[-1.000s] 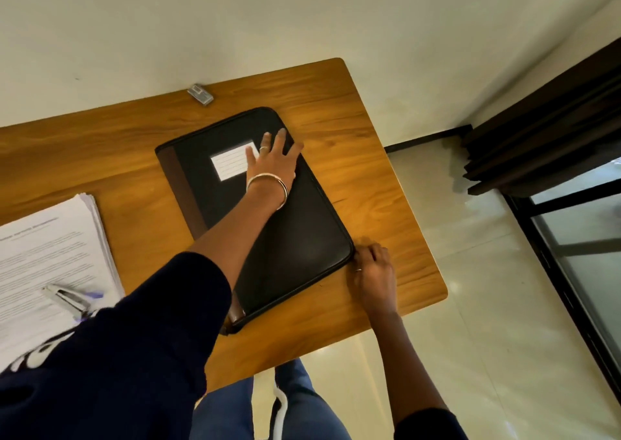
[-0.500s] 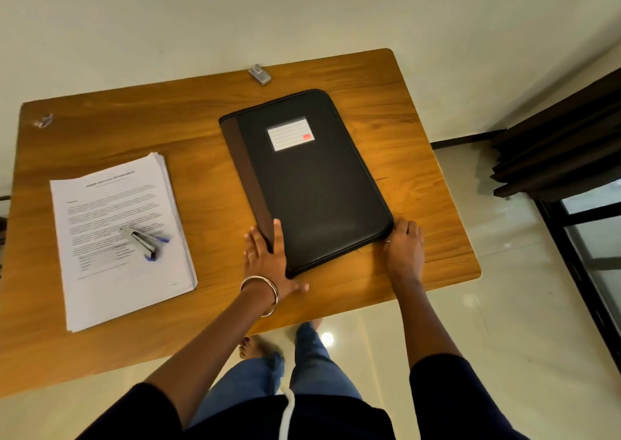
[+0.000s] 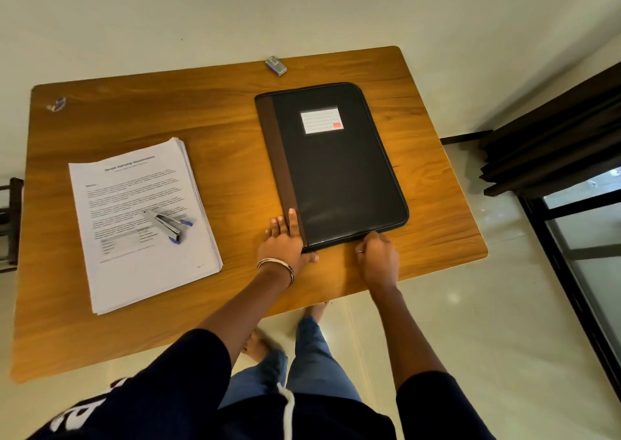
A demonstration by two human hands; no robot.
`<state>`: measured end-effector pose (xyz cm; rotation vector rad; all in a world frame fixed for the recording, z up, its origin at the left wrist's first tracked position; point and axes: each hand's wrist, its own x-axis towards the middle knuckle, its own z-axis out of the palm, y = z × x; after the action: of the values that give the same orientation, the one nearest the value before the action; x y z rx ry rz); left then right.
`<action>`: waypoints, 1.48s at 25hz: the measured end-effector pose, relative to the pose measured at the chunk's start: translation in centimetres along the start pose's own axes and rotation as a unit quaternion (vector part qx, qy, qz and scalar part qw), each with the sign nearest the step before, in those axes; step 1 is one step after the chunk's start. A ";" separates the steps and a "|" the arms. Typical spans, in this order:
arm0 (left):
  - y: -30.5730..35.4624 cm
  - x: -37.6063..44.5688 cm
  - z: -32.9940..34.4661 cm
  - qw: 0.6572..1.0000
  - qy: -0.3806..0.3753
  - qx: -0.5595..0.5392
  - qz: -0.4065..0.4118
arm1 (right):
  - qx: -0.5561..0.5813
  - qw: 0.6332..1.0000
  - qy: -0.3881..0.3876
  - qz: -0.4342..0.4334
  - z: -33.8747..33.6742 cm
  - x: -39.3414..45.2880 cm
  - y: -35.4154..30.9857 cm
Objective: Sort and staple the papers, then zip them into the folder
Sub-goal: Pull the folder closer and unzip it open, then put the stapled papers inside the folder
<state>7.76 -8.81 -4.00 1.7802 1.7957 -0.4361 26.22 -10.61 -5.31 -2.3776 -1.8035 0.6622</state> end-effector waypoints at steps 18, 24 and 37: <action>-5.3 1.2 -3.1 0.820 0.006 -0.561 -0.114 | 0.324 0.918 -0.228 -0.032 -3.2 2.2 -5.6; -0.8 3.5 -4.9 0.747 0.015 -0.638 -0.188 | 0.133 0.980 0.005 0.146 -5.1 10.6 -0.9; 8.1 7.4 -7.5 0.809 -0.023 -0.571 -0.137 | 0.235 0.965 0.087 0.082 -20.0 17.5 4.8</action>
<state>14.83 2.11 -1.29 0.6503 1.6690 0.4555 41.91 8.12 6.17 -2.1886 -1.2224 0.7682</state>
